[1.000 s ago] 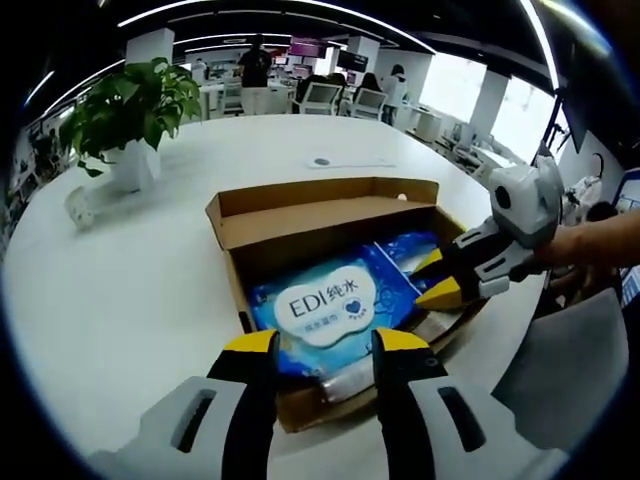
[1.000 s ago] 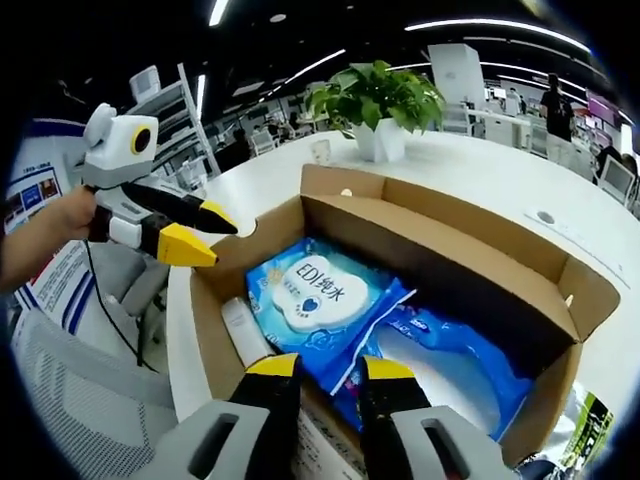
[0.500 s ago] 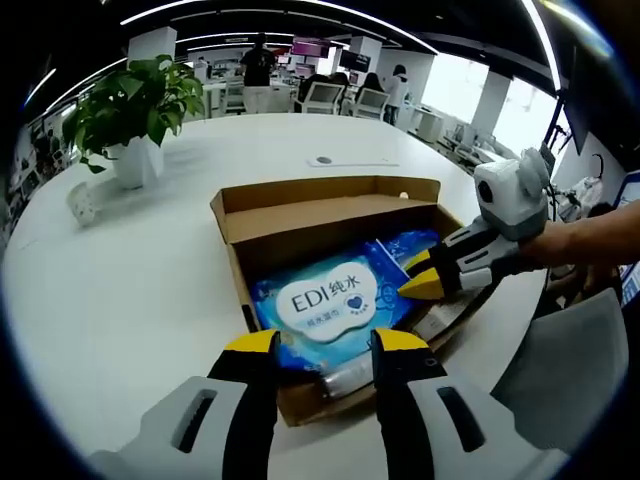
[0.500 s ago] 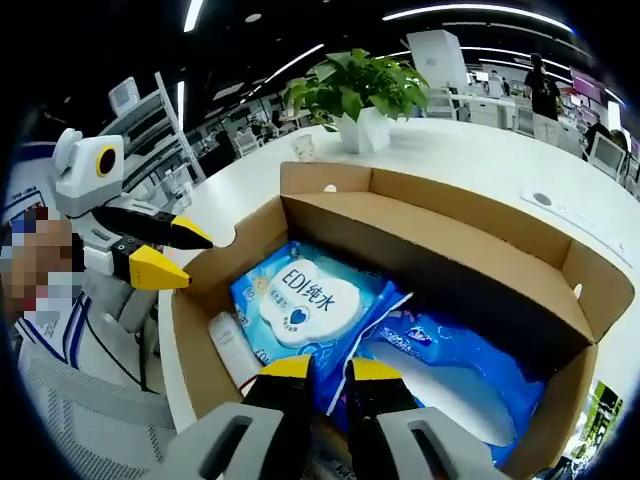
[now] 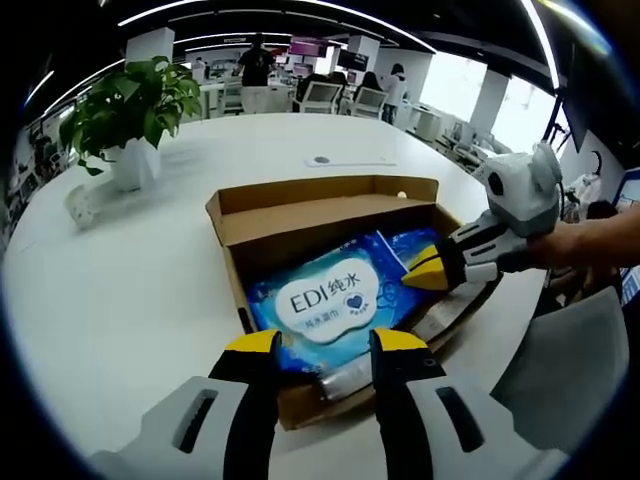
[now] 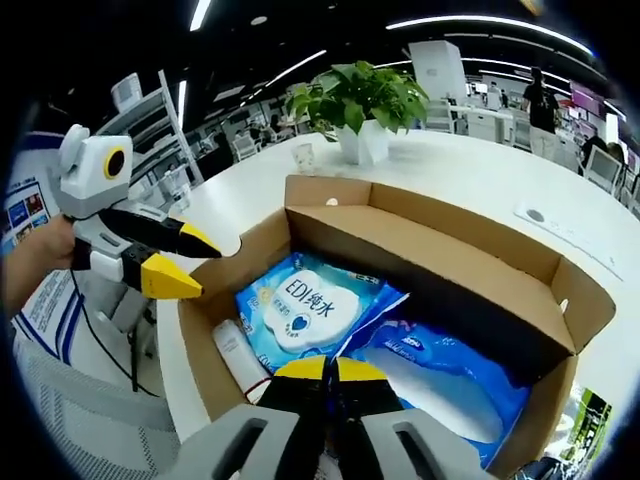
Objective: Operate the shoe box by opening the lid, removing the specified soft item, and placing it in the target area until the item is outside and the box remains undamaged.
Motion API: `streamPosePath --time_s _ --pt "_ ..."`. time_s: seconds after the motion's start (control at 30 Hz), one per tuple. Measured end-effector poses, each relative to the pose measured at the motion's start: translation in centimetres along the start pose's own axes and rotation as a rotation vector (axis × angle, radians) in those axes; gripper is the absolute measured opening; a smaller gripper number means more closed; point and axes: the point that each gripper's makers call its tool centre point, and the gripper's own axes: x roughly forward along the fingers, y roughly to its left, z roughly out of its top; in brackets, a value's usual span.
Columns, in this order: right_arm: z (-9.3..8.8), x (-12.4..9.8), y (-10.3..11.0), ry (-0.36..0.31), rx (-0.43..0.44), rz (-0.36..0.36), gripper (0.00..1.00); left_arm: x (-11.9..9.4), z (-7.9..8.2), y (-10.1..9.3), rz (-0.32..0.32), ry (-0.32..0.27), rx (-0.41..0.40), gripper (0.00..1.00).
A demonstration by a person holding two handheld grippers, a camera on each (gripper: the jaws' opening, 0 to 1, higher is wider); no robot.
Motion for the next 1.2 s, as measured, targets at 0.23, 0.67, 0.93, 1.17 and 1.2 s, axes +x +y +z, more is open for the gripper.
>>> streamPosePath --time_s 0.23,0.67,0.93,1.17,1.2 --pt "0.3 -0.7 -0.1 -0.017 -0.019 -0.009 0.00 0.2 -0.2 0.0 0.003 0.012 0.006 0.35" --pt "0.7 -2.5 -0.9 -0.050 -0.039 -0.034 0.00 1.5 -0.1 -1.2 0.003 0.050 0.030 0.32" --pt "0.7 -3.7 -1.7 -0.068 -0.032 -0.050 0.00 2.9 -0.5 -1.5 -0.003 0.107 0.040 0.26" --pt "0.4 -4.5 -2.6 -0.078 -0.021 -0.065 0.00 4.3 -1.1 -1.7 -0.006 0.169 0.034 0.27" --pt "0.3 -4.6 -2.7 -0.081 -0.019 -0.068 0.00 4.6 -1.1 -1.6 -0.009 0.176 0.035 0.27"
